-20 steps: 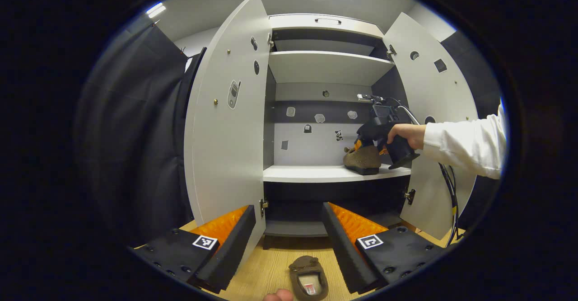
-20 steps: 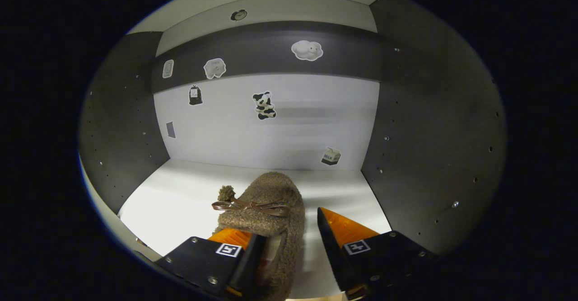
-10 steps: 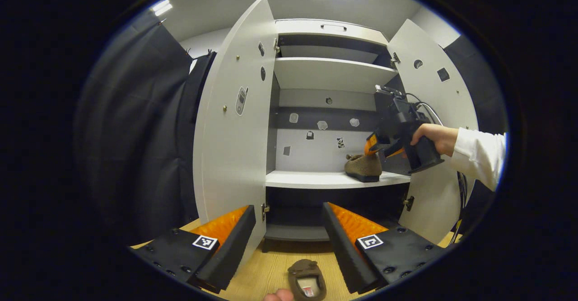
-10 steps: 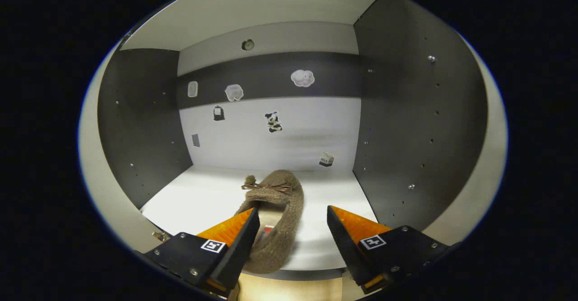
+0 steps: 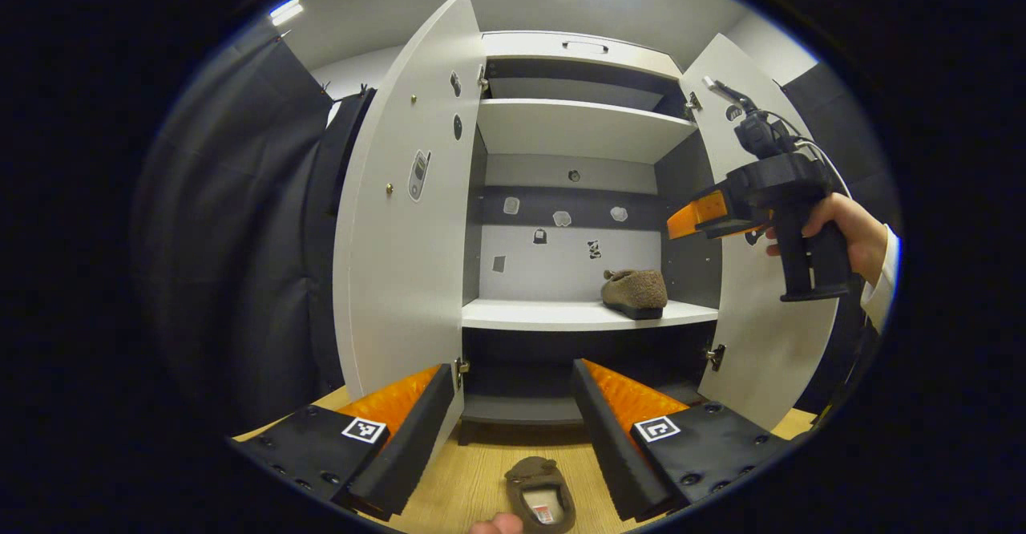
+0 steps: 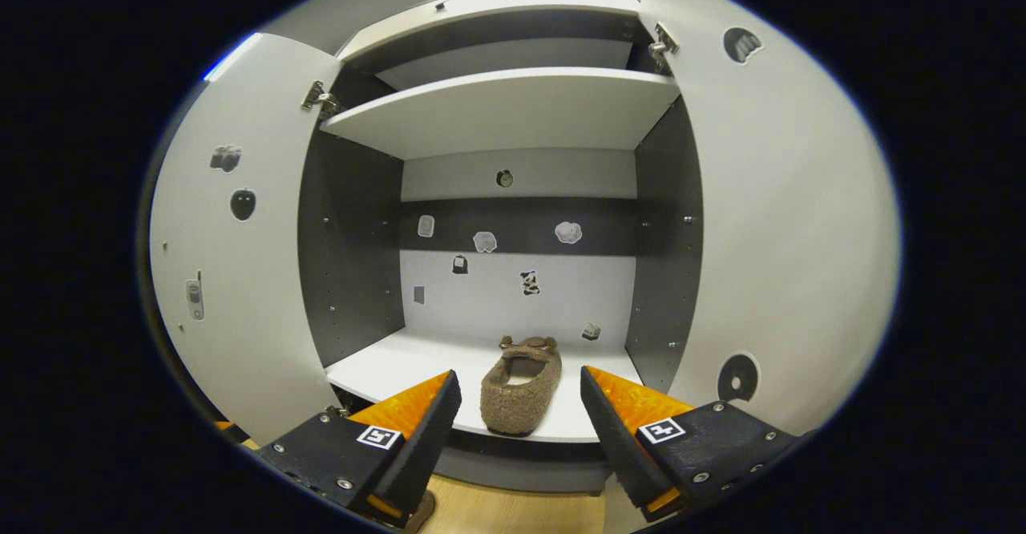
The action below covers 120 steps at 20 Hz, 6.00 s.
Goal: Grab one shoe with the right hand and put it into the shoe cabinet, grab the other shoe with the left hand and put it into the shoe cabinet; then close the right door with the right hand and the left door with the left hand.
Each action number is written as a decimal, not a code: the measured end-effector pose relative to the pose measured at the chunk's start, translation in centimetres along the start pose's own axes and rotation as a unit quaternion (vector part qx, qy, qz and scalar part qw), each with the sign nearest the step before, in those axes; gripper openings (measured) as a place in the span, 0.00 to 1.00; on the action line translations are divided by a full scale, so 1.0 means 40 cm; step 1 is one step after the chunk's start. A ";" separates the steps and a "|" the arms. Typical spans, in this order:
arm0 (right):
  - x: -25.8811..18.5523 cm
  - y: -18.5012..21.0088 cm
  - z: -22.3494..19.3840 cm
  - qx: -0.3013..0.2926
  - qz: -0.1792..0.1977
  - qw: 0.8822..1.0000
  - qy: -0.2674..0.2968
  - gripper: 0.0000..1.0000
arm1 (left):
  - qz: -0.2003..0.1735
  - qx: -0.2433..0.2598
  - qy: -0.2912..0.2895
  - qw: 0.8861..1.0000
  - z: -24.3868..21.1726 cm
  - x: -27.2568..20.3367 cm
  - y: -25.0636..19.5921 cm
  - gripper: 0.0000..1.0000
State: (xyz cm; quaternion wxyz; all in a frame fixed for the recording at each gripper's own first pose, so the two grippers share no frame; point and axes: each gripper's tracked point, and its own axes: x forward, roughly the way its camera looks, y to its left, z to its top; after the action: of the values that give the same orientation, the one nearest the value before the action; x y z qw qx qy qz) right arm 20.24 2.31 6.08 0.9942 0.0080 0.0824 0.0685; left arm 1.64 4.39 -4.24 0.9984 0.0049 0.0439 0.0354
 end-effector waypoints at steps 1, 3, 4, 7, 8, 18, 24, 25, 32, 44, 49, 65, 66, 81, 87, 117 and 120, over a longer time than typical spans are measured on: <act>-0.033 0.000 -0.018 0.005 -0.002 1.000 -0.007 0.92 | -0.003 -0.001 0.005 1.000 -0.009 -0.002 -0.005 0.96; -0.095 -0.005 -0.054 0.011 -0.010 1.000 -0.016 0.92 | -0.009 0.000 0.015 1.000 -0.032 -0.009 -0.015 0.97; -0.125 -0.008 -0.075 0.013 -0.013 1.000 -0.016 0.92 | -0.011 0.007 0.020 1.000 -0.047 -0.009 -0.016 0.97; -0.212 -0.021 -0.114 0.030 -0.024 0.999 -0.017 0.92 | -0.014 0.018 0.054 0.998 -0.129 -0.022 -0.011 0.97; -0.238 -0.030 -0.117 0.037 -0.027 0.999 -0.022 0.92 | -0.014 0.017 0.070 0.997 -0.158 -0.027 -0.008 0.97; -0.349 -0.077 -0.124 0.017 -0.052 0.996 -0.072 0.92 | -0.043 0.023 0.272 0.961 -0.604 0.001 0.019 0.97; -0.394 -0.104 -0.127 0.020 -0.062 0.995 -0.074 0.92 | -0.026 0.019 0.344 0.938 -0.754 0.084 0.052 1.00; -0.403 -0.108 -0.131 0.015 -0.064 0.995 -0.074 0.92 | -0.028 0.024 0.343 0.938 -0.760 0.106 0.057 0.98; -0.423 -0.146 -0.165 0.012 -0.084 0.995 -0.055 0.92 | -0.025 -0.013 0.329 0.944 -0.813 0.186 0.049 0.95; -0.422 -0.105 -0.206 -0.015 -0.038 0.999 -0.026 0.92 | -0.005 0.011 0.191 0.982 -0.374 0.077 0.030 0.19; -0.420 -0.089 -0.191 -0.005 -0.030 0.999 -0.037 0.92 | -0.008 0.003 0.116 0.993 0.003 0.139 -0.028 0.18; -0.494 -0.088 -0.164 0.007 -0.050 0.997 -0.066 0.92 | -0.020 -0.001 0.128 0.992 0.267 0.882 -0.128 0.18; -0.492 -0.091 -0.161 0.008 -0.050 0.996 -0.067 0.92 | -0.013 0.003 0.136 0.991 0.246 0.926 -0.128 0.18; -0.464 -0.147 -0.179 0.026 -0.075 0.995 -0.063 0.92 | 0.011 0.024 0.240 0.970 0.047 1.050 -0.088 0.49; -0.453 -0.138 -0.181 0.025 -0.066 0.995 -0.063 0.92 | 0.005 0.009 0.232 0.973 0.054 1.030 -0.064 0.94; -0.442 -0.085 -0.157 0.025 -0.029 0.996 -0.076 0.92 | -0.113 -0.023 0.071 0.991 0.410 0.668 -0.162 0.96; -0.440 -0.077 -0.153 0.026 -0.021 0.996 -0.079 0.92 | -0.099 -0.020 0.038 0.994 0.442 0.569 -0.138 0.94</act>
State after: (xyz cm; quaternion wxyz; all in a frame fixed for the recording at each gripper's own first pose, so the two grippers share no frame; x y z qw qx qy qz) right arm 2.47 -3.14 2.83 0.9983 0.0377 0.0057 0.0446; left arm 26.20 0.39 11.30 0.9945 -0.0211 0.0810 -0.0628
